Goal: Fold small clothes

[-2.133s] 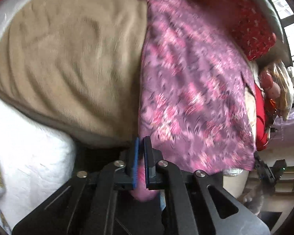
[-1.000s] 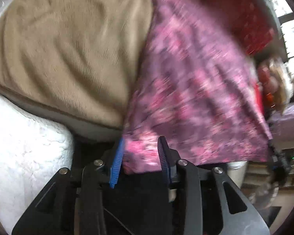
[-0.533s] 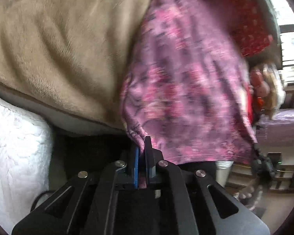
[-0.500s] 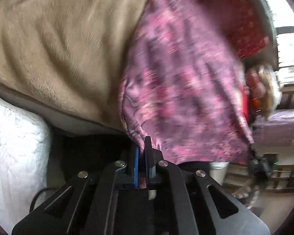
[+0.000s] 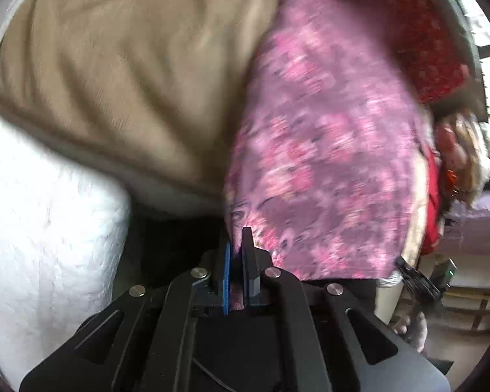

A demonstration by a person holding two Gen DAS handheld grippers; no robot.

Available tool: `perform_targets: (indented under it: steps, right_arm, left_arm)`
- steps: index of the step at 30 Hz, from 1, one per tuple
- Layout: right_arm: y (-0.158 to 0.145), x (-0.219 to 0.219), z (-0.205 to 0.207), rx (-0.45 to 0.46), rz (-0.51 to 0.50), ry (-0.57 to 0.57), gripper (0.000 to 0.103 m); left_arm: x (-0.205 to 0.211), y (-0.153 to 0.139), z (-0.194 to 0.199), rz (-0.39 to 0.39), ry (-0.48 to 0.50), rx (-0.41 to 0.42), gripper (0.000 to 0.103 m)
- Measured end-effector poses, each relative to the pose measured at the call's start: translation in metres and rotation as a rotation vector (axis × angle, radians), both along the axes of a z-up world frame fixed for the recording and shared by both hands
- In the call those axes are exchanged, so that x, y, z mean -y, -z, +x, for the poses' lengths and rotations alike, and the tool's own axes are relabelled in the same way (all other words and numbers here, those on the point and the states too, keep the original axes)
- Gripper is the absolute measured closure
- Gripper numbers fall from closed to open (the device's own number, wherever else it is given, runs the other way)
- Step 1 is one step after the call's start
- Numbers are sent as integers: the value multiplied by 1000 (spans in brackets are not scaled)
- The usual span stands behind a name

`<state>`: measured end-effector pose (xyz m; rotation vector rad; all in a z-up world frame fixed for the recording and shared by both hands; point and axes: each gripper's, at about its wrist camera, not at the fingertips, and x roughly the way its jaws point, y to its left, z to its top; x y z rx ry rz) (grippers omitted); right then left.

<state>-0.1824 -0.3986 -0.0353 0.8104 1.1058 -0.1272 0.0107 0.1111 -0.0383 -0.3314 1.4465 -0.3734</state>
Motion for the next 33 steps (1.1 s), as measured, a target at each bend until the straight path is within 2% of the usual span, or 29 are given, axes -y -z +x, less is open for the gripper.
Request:
perform_targets:
  steps: [2,4,6,7,8,10,11,14,15,17,19,21,23,26,28,29,30,33]
  right_arm:
    - [-18,3,8,41,-67,-2,94]
    - [-46,6,24,146,-121,-6,93]
    - [-69,2,50,240,-165,-31,89]
    - [-73,0,62,270,-183,-44,88]
    - [-74,-3,74,289,-200,-54,87]
    - [-62,-9,101,284,-235,-69,87]
    - [-52,-13,115,259,-251,-85,87]
    - [-3,-18,147,92,-248,-148,90]
    - [-2,-11,147,117,-211,-128,93]
    - [-16,26,141,202,-104,-14,89]
    - [-29,77,126,283,-62,158,85]
    - [-33,145,105,321,-42,388,60]
    - [-24,211,84,308,-13,610,57]
    - [14,290,65,287,141,850,56]
    - [40,318,69,278,282,919,53]
    - [57,329,77,283,376,942,48]
    - [67,338,80,289,422,955,44]
    - [82,358,100,296,459,979,35]
  left_arm:
    - [9,-29,7,8,27,108,99]
    - [27,-50,22,12,68,189,92]
    - [53,-63,39,24,106,246,69]
    - [62,-62,45,31,117,267,62]
    - [83,-59,54,56,122,288,55]
    - [116,-41,67,95,133,280,55]
    - [125,-31,74,114,137,259,55]
    - [164,14,88,227,159,183,56]
    - [172,26,89,250,173,166,56]
    - [181,29,87,288,199,207,52]
    - [184,29,89,285,230,202,45]
    - [180,29,92,261,225,188,43]
    - [173,30,96,216,208,173,40]
    - [166,31,100,179,195,162,39]
    - [160,31,103,166,196,153,37]
    - [159,32,105,163,197,144,37]
    - [159,32,105,162,199,138,36]
    - [161,33,111,162,205,117,35]
